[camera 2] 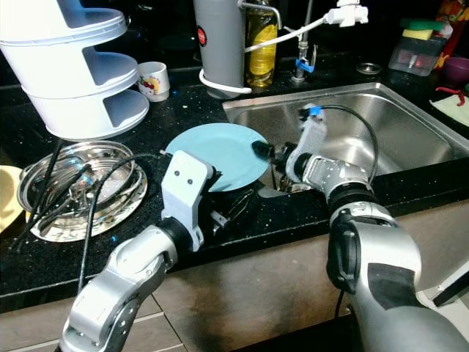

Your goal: Kitchen organization

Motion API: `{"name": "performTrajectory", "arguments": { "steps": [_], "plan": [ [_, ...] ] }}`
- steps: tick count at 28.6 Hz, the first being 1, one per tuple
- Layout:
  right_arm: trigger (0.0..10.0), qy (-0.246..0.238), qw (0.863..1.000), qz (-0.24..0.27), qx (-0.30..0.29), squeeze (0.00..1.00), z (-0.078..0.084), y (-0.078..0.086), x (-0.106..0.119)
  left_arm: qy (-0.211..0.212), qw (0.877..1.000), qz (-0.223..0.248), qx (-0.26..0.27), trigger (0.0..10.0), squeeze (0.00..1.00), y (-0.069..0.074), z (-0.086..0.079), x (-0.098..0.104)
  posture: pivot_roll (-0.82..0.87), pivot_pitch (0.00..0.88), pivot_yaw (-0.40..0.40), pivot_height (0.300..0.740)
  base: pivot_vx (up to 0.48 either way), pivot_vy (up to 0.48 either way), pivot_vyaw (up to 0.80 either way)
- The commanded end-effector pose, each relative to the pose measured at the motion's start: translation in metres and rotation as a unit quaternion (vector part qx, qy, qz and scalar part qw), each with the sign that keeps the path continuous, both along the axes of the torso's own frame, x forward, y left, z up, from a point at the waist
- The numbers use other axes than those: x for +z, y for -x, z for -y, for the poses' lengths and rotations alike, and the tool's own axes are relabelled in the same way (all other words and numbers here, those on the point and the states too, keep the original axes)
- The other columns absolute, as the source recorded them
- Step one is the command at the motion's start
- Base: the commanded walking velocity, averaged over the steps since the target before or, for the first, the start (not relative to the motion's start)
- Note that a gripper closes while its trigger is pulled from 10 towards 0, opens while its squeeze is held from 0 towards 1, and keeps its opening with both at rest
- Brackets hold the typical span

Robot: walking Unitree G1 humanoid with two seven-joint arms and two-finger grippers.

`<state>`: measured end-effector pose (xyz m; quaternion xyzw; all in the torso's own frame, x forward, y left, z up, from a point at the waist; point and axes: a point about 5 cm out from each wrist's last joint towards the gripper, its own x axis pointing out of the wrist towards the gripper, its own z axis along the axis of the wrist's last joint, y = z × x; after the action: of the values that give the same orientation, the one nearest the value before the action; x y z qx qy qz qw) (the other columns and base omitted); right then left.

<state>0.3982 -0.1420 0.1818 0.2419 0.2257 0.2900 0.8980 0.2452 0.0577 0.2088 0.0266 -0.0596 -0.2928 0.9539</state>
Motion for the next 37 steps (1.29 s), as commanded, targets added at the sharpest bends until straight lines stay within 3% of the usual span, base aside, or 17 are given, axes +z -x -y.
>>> {"name": "performTrajectory", "arguments": {
  "steps": [1, 2, 3, 25, 26, 28, 32, 34, 36, 37],
  "plan": [
    [10.0, 0.005, 1.0, -0.003, 0.011, 0.0, -0.003, 0.001, -0.002, -0.005, 1.0, -0.009, 0.003, 10.0, 0.0, -0.001, -0.001, -0.005, 0.04, 0.0, 0.014, 0.74, 0.0, 0.0, 0.0],
    [7.6, 0.005, 1.0, -0.002, 0.009, 0.0, -0.003, 0.001, -0.002, -0.004, 1.0, -0.009, 0.003, 10.0, 0.0, -0.001, -0.001, -0.005, 0.04, 0.0, 0.014, 0.74, 0.0, 0.0, 0.0],
    [0.0, 0.001, 1.0, -0.001, 0.002, 0.0, -0.002, 0.0, -0.001, -0.004, 1.0, -0.009, 0.003, 10.0, 0.0, -0.001, -0.001, -0.005, 0.04, 0.0, 0.013, 0.74, 0.0, 0.0, 0.0],
    [0.0, -0.072, 0.994, 0.068, -0.043, 0.0, 0.012, -0.007, 0.023, -0.002, 1.0, -0.011, 0.003, 10.0, 0.0, -0.001, 0.0, -0.004, 0.04, 0.0, 0.013, 0.74, 0.0, 0.0, 0.0],
    [0.0, -0.1, 0.987, 0.115, -0.057, 0.0, 0.017, -0.01, 0.037, -0.002, 1.0, -0.011, 0.003, 10.0, 0.0, -0.001, 0.0, -0.004, 0.04, 0.0, 0.014, 0.74, 0.0, 0.0, 0.0],
    [0.0, -0.108, 0.983, 0.131, -0.064, 0.0, 0.018, -0.011, 0.042, -0.002, 1.0, -0.011, 0.003, 10.0, 0.0, -0.001, 0.0, -0.004, 0.04, 0.0, 0.014, 0.74, 0.0, 0.0, 0.0],
    [0.0, -0.201, 0.95, 0.193, -0.144, 0.0, 0.039, -0.017, 0.076, -0.002, 1.0, -0.011, 0.002, 10.0, 0.0, -0.001, 0.0, -0.004, 0.04, 0.0, 0.015, 0.74, 0.0, 0.0, 0.0],
    [0.0, -0.219, 0.931, 0.215, -0.198, 0.0, 0.055, -0.018, 0.089, -0.003, 1.0, -0.01, 0.003, 10.0, 0.0, -0.001, 0.0, -0.004, 0.04, 0.0, 0.016, 0.74, 0.0, 0.0, 0.0],
    [0.0, -0.219, 0.931, 0.215, -0.198, 0.0, 0.055, -0.018, 0.089, -0.003, 1.0, -0.01, 0.003, 10.0, 0.0, -0.001, 0.0, -0.004, 0.04, 0.0, 0.016, 0.74, 0.0, 0.0, 0.0],
    [0.0, -0.209, 0.925, 0.221, -0.227, 0.0, 0.062, -0.018, 0.091, -0.003, 1.0, -0.01, 0.003, 10.0, 0.0, -0.001, 0.0, -0.004, 0.04, 0.0, 0.016, 0.74, 0.0, 0.0, 0.0]
  ]
}}
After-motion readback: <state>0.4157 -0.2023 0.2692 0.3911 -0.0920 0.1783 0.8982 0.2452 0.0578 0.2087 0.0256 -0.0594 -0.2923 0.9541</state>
